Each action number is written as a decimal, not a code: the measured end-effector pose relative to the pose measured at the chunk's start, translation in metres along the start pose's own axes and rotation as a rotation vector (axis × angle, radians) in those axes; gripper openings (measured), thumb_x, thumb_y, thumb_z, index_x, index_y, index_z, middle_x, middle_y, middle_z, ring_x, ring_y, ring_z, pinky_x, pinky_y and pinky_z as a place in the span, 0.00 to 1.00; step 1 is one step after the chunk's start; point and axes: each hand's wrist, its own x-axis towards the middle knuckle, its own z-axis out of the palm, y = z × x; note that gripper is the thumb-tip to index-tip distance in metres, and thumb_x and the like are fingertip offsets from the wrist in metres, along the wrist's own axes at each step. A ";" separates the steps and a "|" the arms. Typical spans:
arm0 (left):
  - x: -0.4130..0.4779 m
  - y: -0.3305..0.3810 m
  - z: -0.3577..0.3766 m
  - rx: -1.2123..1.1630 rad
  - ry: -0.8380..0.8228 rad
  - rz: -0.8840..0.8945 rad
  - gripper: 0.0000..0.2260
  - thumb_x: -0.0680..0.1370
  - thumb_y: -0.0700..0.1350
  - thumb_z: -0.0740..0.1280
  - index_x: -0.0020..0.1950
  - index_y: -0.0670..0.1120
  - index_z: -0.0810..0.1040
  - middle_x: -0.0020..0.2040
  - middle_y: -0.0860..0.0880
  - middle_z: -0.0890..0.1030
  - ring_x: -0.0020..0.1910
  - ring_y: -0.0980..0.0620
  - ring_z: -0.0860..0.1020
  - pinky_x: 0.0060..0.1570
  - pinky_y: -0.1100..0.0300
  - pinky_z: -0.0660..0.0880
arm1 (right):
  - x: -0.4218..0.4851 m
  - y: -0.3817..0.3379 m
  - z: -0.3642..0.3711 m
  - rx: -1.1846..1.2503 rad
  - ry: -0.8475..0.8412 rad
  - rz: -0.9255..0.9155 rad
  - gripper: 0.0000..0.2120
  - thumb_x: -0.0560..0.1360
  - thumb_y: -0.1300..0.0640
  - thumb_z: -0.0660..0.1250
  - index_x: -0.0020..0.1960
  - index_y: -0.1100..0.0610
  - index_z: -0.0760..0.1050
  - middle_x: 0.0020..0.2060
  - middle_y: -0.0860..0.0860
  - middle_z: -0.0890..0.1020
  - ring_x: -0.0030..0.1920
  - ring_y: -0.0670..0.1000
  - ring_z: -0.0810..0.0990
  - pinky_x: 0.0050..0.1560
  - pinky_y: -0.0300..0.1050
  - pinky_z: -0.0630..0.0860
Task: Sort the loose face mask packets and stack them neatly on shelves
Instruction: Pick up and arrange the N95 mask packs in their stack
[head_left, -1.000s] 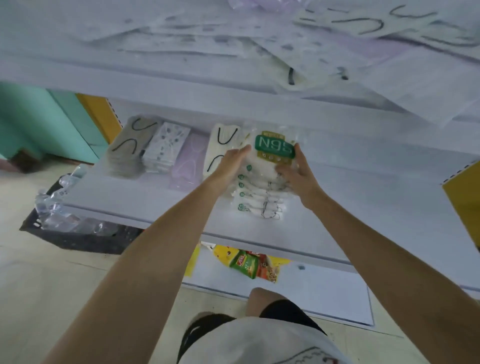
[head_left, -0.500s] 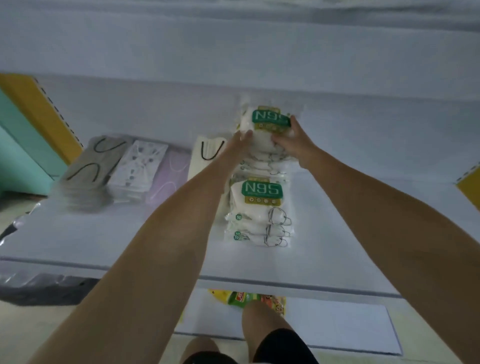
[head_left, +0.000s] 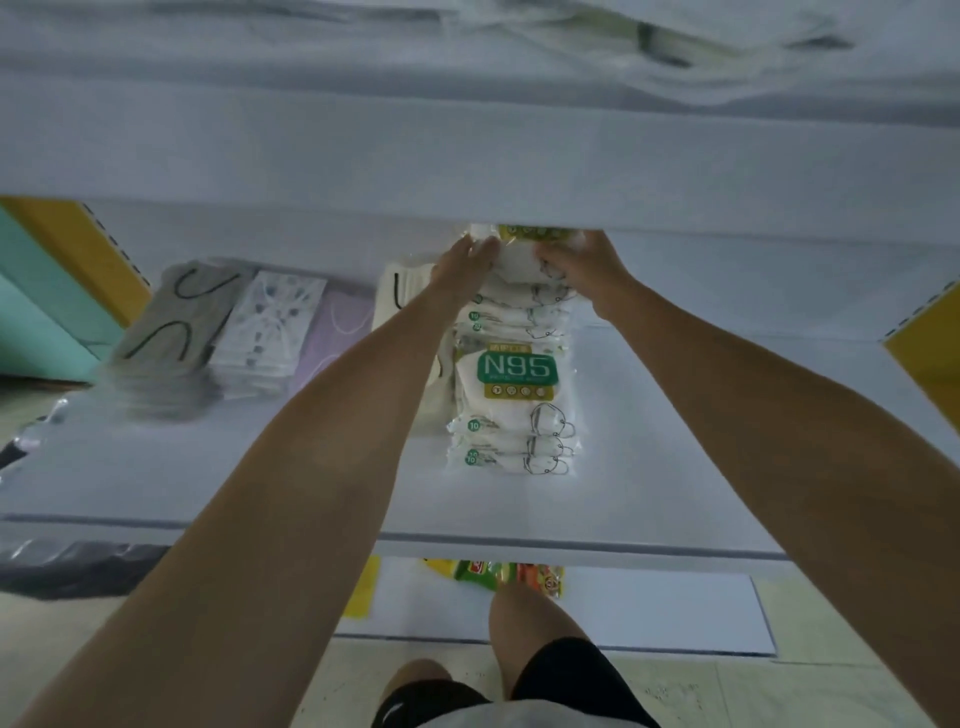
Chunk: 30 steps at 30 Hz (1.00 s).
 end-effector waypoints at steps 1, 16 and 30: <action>-0.002 0.001 0.000 -0.023 -0.013 0.000 0.19 0.79 0.50 0.56 0.63 0.39 0.72 0.61 0.38 0.75 0.61 0.41 0.73 0.51 0.53 0.69 | -0.001 0.000 -0.001 0.013 0.007 -0.001 0.11 0.72 0.63 0.69 0.52 0.55 0.72 0.54 0.60 0.80 0.50 0.53 0.79 0.50 0.46 0.76; -0.084 0.000 0.005 -0.409 0.258 0.115 0.14 0.76 0.42 0.62 0.61 0.40 0.72 0.50 0.41 0.78 0.46 0.49 0.77 0.44 0.57 0.73 | -0.071 -0.008 0.008 -0.015 0.072 -0.106 0.21 0.66 0.63 0.65 0.58 0.54 0.70 0.54 0.55 0.77 0.58 0.56 0.75 0.56 0.60 0.75; -0.111 -0.069 0.019 0.359 -0.190 -0.015 0.39 0.72 0.57 0.71 0.75 0.45 0.55 0.73 0.42 0.55 0.72 0.41 0.59 0.68 0.50 0.63 | -0.110 0.068 0.033 -0.358 -0.020 0.082 0.22 0.75 0.60 0.60 0.68 0.58 0.64 0.66 0.55 0.64 0.56 0.55 0.73 0.51 0.47 0.73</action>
